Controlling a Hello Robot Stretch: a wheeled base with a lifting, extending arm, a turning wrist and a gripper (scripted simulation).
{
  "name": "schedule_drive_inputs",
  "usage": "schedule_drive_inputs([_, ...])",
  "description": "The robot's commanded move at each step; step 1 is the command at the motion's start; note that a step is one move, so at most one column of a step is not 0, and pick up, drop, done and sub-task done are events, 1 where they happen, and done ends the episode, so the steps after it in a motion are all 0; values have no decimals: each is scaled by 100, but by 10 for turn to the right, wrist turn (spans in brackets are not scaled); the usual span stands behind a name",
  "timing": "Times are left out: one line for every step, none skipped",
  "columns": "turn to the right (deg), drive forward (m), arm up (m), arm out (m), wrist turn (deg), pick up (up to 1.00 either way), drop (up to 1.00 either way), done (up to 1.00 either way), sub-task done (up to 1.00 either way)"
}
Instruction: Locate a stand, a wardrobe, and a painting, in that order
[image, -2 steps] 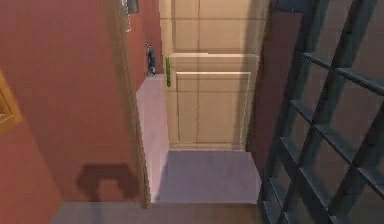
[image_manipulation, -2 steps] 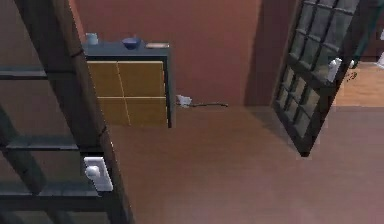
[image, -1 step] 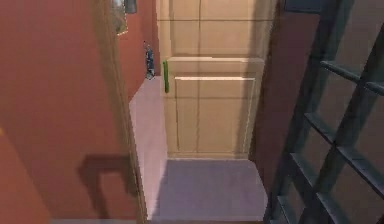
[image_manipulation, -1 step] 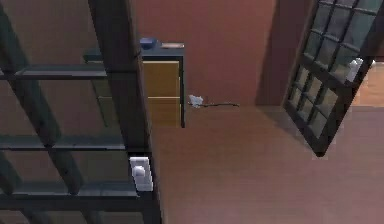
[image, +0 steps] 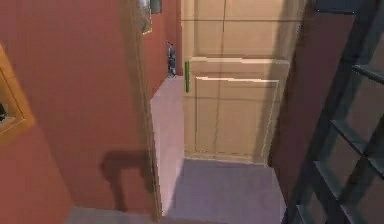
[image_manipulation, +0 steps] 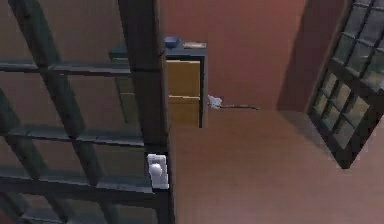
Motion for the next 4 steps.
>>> schedule_drive_inputs([0,90,0,0,0,0,0,0,0])
schedule_drive_inputs([0,30,0,0,0,0,0,0,0])
schedule_drive_inputs([-180,0,0,0,0,0,0,0,0])
schedule_drive_inputs([-30,0,0,0,0,0,0,0,0])
